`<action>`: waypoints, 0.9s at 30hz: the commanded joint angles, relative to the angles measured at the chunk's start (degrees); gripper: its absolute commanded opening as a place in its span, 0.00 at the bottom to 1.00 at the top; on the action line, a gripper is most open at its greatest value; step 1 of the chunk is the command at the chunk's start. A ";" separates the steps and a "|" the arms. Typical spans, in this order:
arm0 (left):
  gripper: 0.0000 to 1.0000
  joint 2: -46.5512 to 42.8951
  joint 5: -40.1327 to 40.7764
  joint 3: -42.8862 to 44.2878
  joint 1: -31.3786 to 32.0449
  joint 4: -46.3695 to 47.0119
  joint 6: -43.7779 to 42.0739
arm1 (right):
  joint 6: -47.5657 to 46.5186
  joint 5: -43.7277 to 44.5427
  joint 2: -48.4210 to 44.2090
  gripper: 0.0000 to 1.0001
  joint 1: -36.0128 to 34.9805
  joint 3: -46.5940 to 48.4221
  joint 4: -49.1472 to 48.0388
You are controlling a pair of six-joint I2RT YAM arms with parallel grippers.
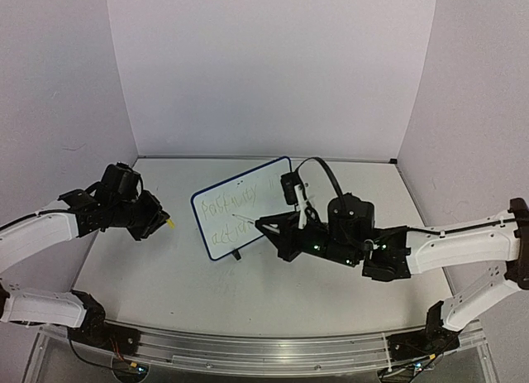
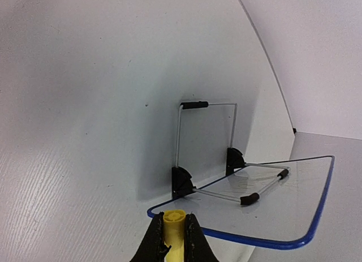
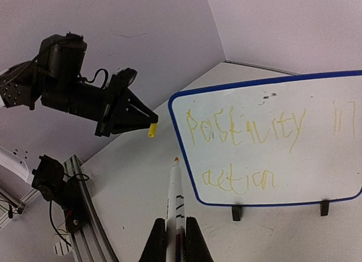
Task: Write a sentence on the whiteboard
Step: Insert the whiteboard marker without the cap into the pen cap.
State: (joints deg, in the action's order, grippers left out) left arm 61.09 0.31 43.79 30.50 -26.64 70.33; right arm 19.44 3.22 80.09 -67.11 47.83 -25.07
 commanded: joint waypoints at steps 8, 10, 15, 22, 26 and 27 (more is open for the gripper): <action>0.00 -10.04 -3.94 -2.74 0.26 10.13 8.36 | -7.47 14.81 13.26 0.00 -11.29 13.07 -7.48; 0.00 -10.52 -4.63 -3.28 0.26 11.14 9.30 | -8.16 17.53 15.32 0.00 -12.22 14.98 -7.68; 0.00 -10.99 -5.58 -4.31 0.30 12.46 10.37 | -9.31 21.25 20.79 0.00 -12.70 20.16 -7.61; 0.00 -10.71 -7.31 -6.35 0.35 15.76 11.61 | -10.02 22.47 26.57 0.00 -12.70 26.12 -5.52; 0.00 -10.70 -7.68 -6.94 0.35 16.81 12.17 | -9.99 23.52 28.54 0.00 -12.61 28.28 -4.14; 0.00 -10.78 -7.64 -7.05 0.34 16.94 12.21 | -9.95 23.38 28.89 0.00 -12.65 28.63 -3.69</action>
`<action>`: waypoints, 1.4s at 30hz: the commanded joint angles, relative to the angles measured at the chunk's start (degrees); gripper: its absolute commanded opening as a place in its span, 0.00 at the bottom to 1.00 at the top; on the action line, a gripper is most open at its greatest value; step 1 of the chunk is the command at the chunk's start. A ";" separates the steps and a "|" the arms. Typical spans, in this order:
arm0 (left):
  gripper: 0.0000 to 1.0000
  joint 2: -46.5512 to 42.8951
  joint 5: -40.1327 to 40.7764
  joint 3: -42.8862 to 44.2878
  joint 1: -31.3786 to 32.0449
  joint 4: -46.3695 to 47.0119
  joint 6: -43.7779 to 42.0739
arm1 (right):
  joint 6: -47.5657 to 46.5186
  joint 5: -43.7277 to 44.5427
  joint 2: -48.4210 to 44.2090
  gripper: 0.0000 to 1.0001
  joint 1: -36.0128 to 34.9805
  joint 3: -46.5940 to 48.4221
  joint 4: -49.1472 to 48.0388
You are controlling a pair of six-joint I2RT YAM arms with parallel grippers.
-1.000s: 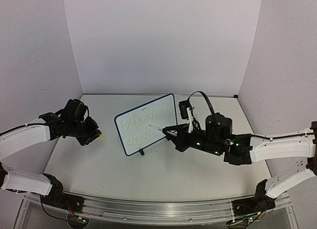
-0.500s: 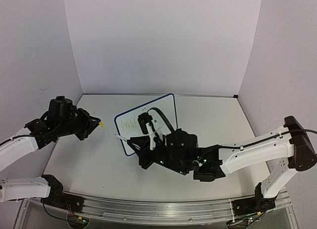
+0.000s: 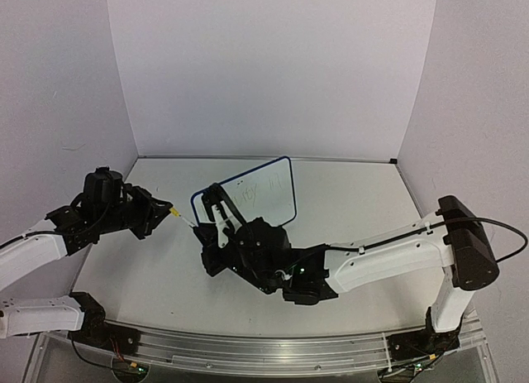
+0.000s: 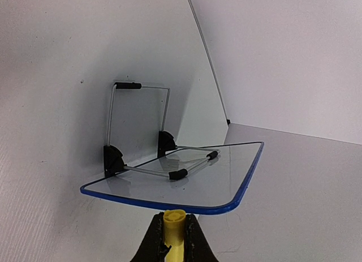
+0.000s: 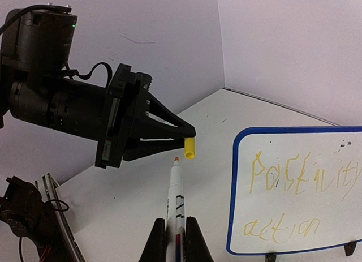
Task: Write a sentence on the whiteboard
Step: Insert the whiteboard marker without the cap into the pen cap.
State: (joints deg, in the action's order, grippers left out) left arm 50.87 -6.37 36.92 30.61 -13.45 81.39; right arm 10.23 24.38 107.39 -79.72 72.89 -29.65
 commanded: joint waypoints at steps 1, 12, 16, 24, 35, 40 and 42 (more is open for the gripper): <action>0.00 -0.68 -0.93 -0.27 0.22 3.70 1.23 | -0.74 2.03 2.01 0.00 -0.02 3.95 1.14; 0.00 -0.74 -1.54 -0.61 0.24 4.39 1.58 | -0.91 2.63 4.90 0.00 0.13 6.52 2.71; 0.00 -1.06 -1.75 -1.08 0.26 4.55 1.72 | -0.67 2.87 5.56 0.00 0.54 7.03 3.10; 0.00 -1.48 -2.04 -1.84 0.23 4.97 1.85 | -0.17 3.13 6.30 0.00 1.22 7.67 3.45; 0.00 -1.21 -2.91 -2.39 0.23 6.06 2.00 | -0.65 3.50 7.66 0.00 1.59 8.97 3.92; 0.00 -1.56 -2.84 -2.70 0.24 5.81 2.02 | -0.59 3.48 7.70 0.00 1.59 8.96 3.98; 0.00 -1.75 -2.61 -2.89 0.24 5.54 2.05 | -0.57 3.51 7.61 0.00 1.59 8.91 3.98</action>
State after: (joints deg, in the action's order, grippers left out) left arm 50.24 -8.91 34.44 30.61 -9.64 82.75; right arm 9.87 26.61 114.43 -78.35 79.50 -25.23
